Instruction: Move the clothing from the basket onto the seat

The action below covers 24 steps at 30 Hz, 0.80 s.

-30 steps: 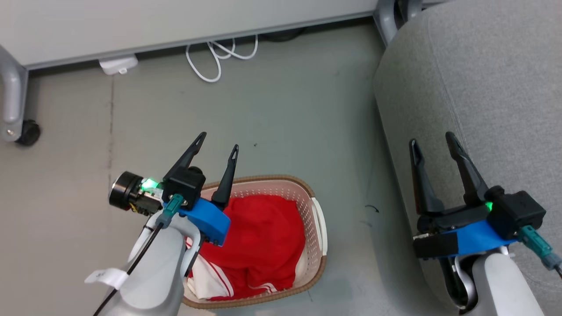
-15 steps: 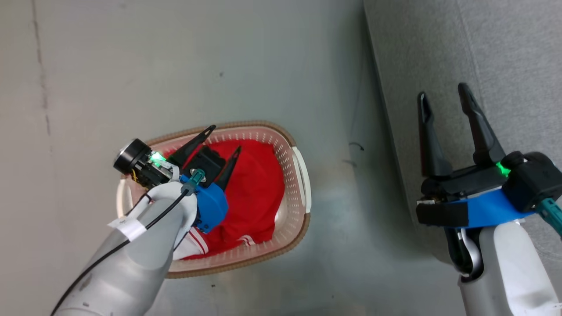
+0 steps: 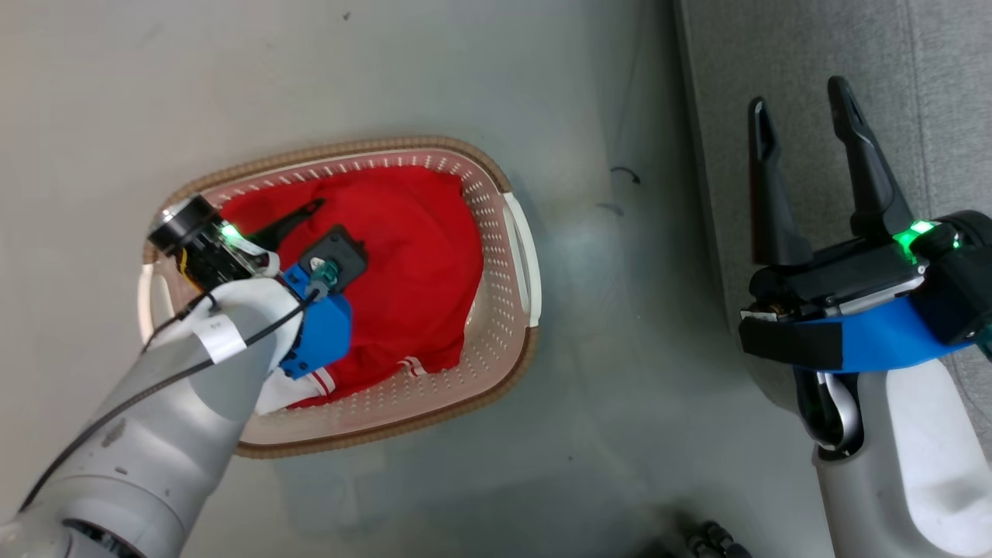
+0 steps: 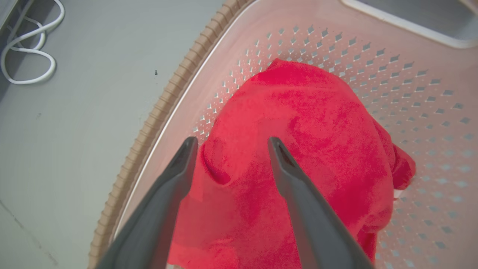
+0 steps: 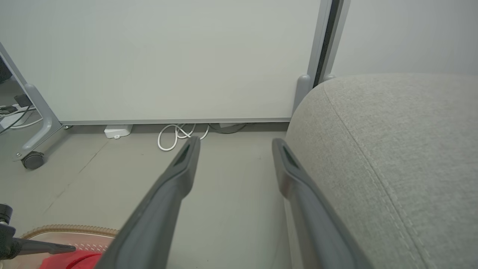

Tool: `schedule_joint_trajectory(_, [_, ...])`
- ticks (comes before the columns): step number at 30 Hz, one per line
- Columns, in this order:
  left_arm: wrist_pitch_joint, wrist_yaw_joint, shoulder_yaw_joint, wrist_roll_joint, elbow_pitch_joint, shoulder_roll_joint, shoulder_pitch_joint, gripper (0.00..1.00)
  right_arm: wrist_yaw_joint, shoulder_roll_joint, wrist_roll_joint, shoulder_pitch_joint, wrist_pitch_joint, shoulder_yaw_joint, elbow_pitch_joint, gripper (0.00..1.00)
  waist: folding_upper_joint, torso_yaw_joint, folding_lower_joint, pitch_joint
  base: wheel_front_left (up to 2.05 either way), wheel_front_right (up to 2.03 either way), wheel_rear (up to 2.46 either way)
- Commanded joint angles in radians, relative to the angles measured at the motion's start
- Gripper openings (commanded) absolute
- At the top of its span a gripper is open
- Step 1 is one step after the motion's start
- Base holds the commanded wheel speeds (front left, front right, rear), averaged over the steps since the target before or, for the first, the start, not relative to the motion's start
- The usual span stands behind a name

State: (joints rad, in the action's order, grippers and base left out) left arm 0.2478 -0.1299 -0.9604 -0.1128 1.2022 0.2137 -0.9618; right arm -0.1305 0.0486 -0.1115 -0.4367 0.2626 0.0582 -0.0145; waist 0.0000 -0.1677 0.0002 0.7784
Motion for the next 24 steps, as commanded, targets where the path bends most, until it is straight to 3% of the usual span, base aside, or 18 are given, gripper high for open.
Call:
schedule_joint_trajectory(1, [-0.008, 0.0, -0.018, -0.009, 0.016, 0.008, -0.033, 1.0, 0.0, 0.003, 0.001, -0.02, 0.003, -0.002, 0.01, 1.0, 0.0, -0.01, -0.0002, 0.037, 0.0, 0.0, 0.0])
schedule_joint_trajectory(15, [-0.114, 0.0, -0.127, -0.034, 0.077, 0.041, -0.138, 1.0, 0.0, 0.003, -0.007, -0.045, 0.003, -0.02, 0.055, 1.0, 0.0, -0.023, -0.0002, 0.15, 0.0, 0.0, 0.0])
schedule_joint_trajectory(24, [-0.158, 0.006, -0.164, -0.046, 0.085, 0.021, -0.175, 1.0, 0.0, 0.003, -0.003, -0.039, 0.003, -0.031, 0.095, 1.0, 0.0, -0.023, -0.0002, 0.204, 0.0, 0.0, 0.0])
